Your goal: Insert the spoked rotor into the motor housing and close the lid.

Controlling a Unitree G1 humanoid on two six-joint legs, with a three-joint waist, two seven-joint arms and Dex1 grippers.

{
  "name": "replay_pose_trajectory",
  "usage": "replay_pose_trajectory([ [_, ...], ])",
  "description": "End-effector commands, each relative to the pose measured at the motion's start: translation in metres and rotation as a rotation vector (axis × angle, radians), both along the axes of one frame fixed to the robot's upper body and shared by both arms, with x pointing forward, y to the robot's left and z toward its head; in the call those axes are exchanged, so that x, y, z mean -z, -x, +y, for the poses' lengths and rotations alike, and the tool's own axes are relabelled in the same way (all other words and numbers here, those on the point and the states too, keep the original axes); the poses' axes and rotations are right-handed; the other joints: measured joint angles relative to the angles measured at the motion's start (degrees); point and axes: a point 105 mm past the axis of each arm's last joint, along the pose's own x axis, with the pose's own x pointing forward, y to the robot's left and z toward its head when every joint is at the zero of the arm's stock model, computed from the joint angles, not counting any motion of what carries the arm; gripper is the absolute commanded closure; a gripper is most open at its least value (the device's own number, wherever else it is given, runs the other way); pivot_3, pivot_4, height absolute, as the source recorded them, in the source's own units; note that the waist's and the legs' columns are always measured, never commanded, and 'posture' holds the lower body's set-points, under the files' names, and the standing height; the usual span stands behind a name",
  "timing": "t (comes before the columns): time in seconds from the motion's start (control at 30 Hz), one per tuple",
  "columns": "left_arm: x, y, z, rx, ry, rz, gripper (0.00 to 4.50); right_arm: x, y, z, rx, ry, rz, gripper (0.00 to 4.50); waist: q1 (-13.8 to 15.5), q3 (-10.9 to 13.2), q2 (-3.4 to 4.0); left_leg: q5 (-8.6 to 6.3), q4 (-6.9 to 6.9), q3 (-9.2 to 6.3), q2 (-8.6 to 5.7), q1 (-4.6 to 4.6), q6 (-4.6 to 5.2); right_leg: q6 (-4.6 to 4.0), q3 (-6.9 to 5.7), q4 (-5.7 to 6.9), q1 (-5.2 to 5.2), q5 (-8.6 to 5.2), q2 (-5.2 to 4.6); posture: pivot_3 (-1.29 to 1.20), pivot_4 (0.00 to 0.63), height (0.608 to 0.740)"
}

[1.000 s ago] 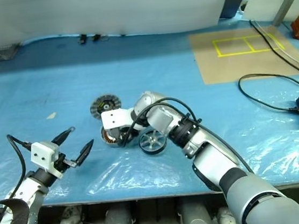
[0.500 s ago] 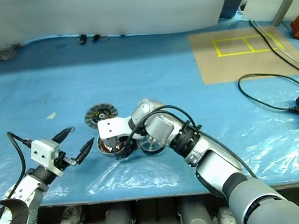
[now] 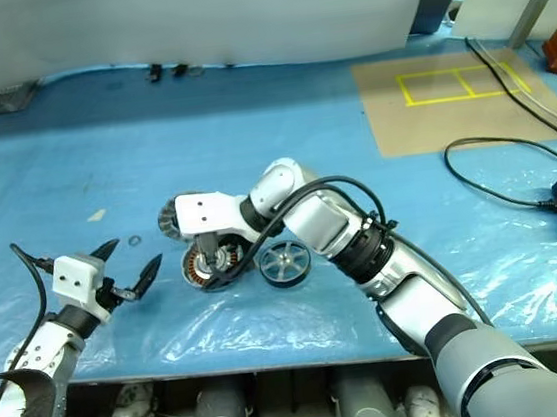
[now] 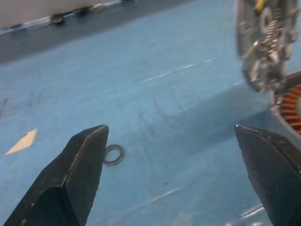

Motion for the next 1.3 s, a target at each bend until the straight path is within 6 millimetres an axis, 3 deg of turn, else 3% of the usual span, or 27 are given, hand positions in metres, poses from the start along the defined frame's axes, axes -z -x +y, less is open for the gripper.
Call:
replay_pose_trajectory([
  [0.03,-0.004,-0.006,0.018,-0.101,-0.007,-0.012,0.0,-0.017,-0.001,-0.01,-0.001,-0.083,-0.016,0.01,0.0,0.0,-0.01,0.0,0.0,0.0,0.0,0.0,0.0,0.0,0.0,0.0,0.0,0.0,0.0,0.0,0.15,0.74],
  [0.17,-0.003,-0.015,0.029,-0.178,0.031,-0.004,0.0,-0.018,-0.003,-0.026,0.038,-0.135,0.029,0.01,0.1,0.0,-0.02,0.0,0.01,0.0,-0.01,-0.02,0.0,0.0,0.0,0.01,0.0,0.0,0.0,0.0,0.15,0.74],
  [0.27,-0.004,-0.026,0.034,-0.225,0.067,-0.003,0.0,-0.012,-0.009,-0.038,0.093,-0.15,0.034,0.59,0.1,0.0,-0.04,0.01,0.02,0.0,-0.02,-0.01,0.0,0.0,0.0,0.01,0.0,0.0,0.0,0.0,0.15,0.74],
  [0.37,-0.004,-0.034,0.034,-0.233,0.086,0.006,0.0,-0.009,-0.011,-0.041,0.131,-0.164,0.038,1.58,0.0,0.0,-0.04,0.01,0.05,0.0,-0.04,-0.04,0.0,0.0,0.0,0.02,0.0,0.01,0.01,0.0,0.15,0.74],
  [0.67,0.011,-0.052,0.04,-0.286,0.155,0.131,0.0,0.004,-0.017,-0.049,0.215,-0.142,0.028,1.58,0.1,0.0,-0.05,0.12,0.05,-0.01,-0.08,-0.08,-0.19,0.0,-0.01,-0.02,-0.01,0.01,0.03,0.0,0.15,0.74],
  [1.1,0.034,-0.046,0.031,-0.26,0.178,0.258,0.0,0.006,-0.02,-0.052,0.241,-0.14,0.021,1.58,0.1,0.0,-0.06,0.12,0.05,-0.02,-0.07,-0.09,-0.19,0.0,-0.02,-0.02,0.0,0.01,0.01,0.0,0.15,0.74],
  [1.2,0.038,-0.043,0.033,-0.271,0.186,0.27,0.59,0.006,-0.021,-0.052,0.241,-0.139,0.017,1.62,0.1,0.0,-0.06,0.13,0.05,-0.03,-0.07,-0.09,-0.19,0.0,-0.02,-0.03,0.0,0.0,0.01,0.0,0.15,0.74],
  [1.3,0.038,-0.043,0.032,-0.267,0.206,0.268,1.56,0.007,-0.024,-0.054,0.246,-0.135,0.012,1.62,0.1,0.0,-0.05,0.12,0.04,-0.03,-0.07,-0.06,-0.19,0.0,-0.02,-0.02,0.0,0.0,0.01,0.0,0.15,0.74],
])
